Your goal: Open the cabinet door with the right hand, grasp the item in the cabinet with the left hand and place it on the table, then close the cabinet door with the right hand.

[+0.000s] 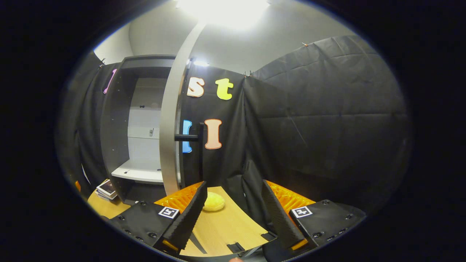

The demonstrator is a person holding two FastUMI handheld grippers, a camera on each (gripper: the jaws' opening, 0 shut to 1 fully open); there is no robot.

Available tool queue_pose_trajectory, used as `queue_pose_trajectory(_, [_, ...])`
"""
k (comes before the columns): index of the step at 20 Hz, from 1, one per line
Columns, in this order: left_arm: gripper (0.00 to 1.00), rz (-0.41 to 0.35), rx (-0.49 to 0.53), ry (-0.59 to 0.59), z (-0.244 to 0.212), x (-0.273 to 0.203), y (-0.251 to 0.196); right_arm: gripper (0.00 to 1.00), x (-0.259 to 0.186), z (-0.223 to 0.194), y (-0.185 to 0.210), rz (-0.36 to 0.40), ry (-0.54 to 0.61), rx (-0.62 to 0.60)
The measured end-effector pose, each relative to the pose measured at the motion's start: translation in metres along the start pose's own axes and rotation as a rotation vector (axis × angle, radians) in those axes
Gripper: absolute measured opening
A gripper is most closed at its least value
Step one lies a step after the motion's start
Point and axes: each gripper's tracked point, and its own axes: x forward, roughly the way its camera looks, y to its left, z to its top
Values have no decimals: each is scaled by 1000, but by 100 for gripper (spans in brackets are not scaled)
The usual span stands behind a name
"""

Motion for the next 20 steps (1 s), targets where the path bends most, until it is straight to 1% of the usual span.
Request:
queue_pose_trajectory(1, [87,-7,-1,1,-1,0,2,93,-5,0,8,2,-2,15])
queue_pose_trajectory(2, [89,-11,-1,0,-1,0,5,87,0,-1,11,16,5,26])
queue_pose_trajectory(3, [89,-17,-1,1,-3,2,8,90,-8,0,18,28,6,43])
queue_pose_trajectory(4, [89,-19,-1,3,-3,1,11,90,-7,-2,23,39,10,49])
queue_pose_trajectory(5, [89,-24,-3,1,-4,1,15,87,-9,-1,28,44,6,50])
queue_pose_trajectory(9, [89,-25,-8,-4,-5,-2,33,87,-19,3,50,59,3,31])
queue_pose_trajectory(12, [89,-15,-17,0,-10,-4,50,87,-28,1,82,102,3,31])
queue_pose_trajectory(13, [89,-11,-20,2,-11,-6,55,90,-30,3,92,120,1,29])
queue_pose_trajectory(14, [89,-6,-22,2,-12,-8,61,90,-31,4,102,136,-1,27])
queue_pose_trajectory(15, [89,0,-24,4,-13,-9,69,87,-32,4,112,152,-3,26])
queue_pose_trajectory(16, [89,7,-24,4,-13,-10,74,87,-32,5,123,168,-4,26])
queue_pose_trajectory(17, [89,15,-26,4,-14,-11,81,90,-33,5,132,183,-5,26])
queue_pose_trajectory(18, [90,26,-29,2,-14,-14,89,87,-33,5,141,198,-6,26])
queue_pose_trajectory(19, [89,36,-31,2,-14,-16,97,87,-33,6,149,213,-8,24])
queue_pose_trajectory(20, [89,48,-33,3,-14,-18,104,90,-33,6,158,228,-9,25])
